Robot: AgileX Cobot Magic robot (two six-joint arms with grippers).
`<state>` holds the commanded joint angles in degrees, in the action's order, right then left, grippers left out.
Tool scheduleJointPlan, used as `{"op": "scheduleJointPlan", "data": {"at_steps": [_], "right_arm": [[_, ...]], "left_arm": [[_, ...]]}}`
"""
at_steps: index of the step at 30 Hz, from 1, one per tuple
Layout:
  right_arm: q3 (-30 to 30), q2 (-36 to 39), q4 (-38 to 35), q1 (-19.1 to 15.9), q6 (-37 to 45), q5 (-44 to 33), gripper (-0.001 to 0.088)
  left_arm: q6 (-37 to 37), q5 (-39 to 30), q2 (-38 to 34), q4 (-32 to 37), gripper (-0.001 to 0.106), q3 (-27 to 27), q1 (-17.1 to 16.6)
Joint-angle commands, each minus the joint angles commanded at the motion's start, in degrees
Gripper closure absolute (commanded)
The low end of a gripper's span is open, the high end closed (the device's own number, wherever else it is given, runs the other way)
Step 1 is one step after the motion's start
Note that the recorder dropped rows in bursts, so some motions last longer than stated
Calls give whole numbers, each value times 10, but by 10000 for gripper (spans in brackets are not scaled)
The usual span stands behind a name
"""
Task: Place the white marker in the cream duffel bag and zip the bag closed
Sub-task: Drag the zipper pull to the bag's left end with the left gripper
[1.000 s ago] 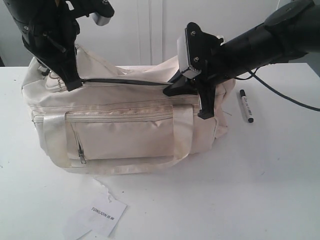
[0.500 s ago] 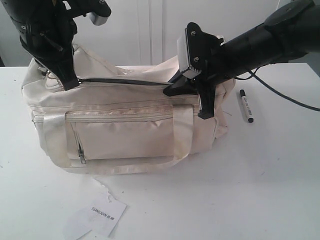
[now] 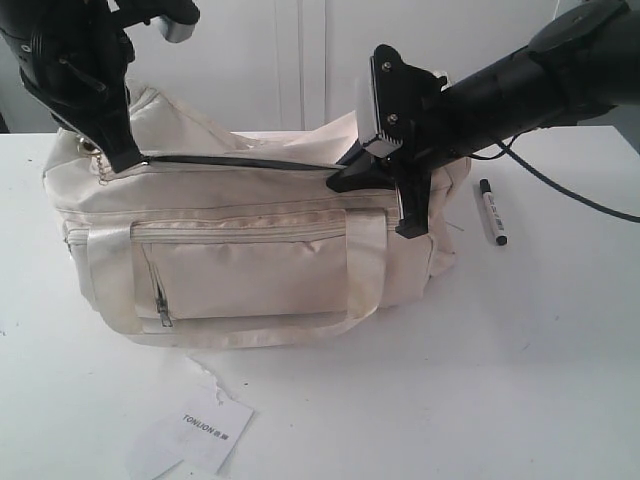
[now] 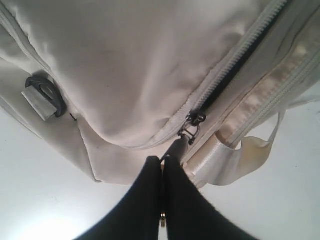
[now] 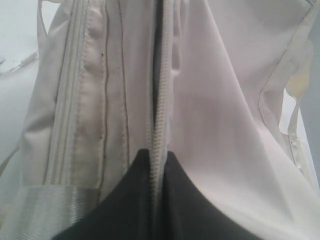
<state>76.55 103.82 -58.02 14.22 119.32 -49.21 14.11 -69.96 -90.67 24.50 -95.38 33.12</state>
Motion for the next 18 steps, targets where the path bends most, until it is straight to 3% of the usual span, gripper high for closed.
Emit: {"op": "scheduleJointPlan", "data": {"at_steps": [3, 11, 18], "right_arm": [[0, 0, 0, 0, 0, 0, 868], [0, 0, 0, 0, 0, 0, 868], [0, 0, 0, 0, 0, 0, 868]], "left_arm": [[2, 0, 0, 0, 1053, 0, -1], [12, 0, 0, -49, 1053, 0, -44], [13, 0, 0, -48, 1053, 0, -49]]}}
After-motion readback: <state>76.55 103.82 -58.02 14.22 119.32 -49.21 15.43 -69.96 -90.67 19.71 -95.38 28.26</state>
